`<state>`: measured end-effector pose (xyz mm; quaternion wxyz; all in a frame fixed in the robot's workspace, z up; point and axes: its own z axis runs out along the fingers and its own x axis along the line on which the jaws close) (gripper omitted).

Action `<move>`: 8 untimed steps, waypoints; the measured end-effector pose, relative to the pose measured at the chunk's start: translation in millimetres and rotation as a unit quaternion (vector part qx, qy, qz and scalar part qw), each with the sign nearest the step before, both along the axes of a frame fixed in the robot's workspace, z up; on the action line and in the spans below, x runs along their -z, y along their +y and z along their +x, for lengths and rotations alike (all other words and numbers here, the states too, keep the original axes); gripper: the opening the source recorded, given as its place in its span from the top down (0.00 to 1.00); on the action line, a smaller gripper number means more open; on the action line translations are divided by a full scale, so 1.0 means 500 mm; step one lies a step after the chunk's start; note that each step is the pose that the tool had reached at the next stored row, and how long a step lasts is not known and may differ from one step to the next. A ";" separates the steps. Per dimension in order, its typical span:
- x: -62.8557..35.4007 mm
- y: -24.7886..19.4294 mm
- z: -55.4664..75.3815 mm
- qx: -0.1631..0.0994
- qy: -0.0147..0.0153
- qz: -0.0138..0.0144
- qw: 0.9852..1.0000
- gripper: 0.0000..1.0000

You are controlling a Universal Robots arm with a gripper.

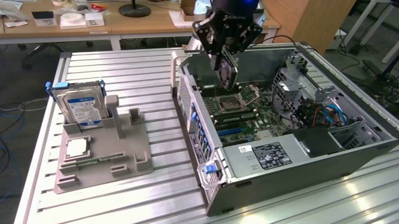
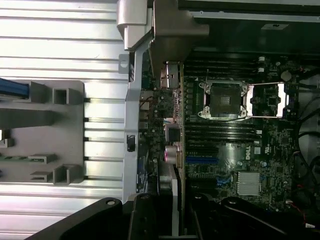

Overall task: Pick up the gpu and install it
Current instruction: 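Pick up the gpu and move the gpu toward the slot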

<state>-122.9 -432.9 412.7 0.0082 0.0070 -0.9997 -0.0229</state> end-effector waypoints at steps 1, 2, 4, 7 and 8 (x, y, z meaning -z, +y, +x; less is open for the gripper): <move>0.000 0.0000 0.006 0.000 0.000 0.000 1.000 0.72; 0.001 0.0000 0.014 0.000 0.000 0.000 1.000 0.72; 0.001 0.0000 0.028 0.000 0.000 0.000 1.000 0.72; 0.002 0.0001 0.052 0.000 0.000 0.000 1.000 0.72; 0.002 0.0003 0.061 0.000 0.000 0.000 1.000 0.72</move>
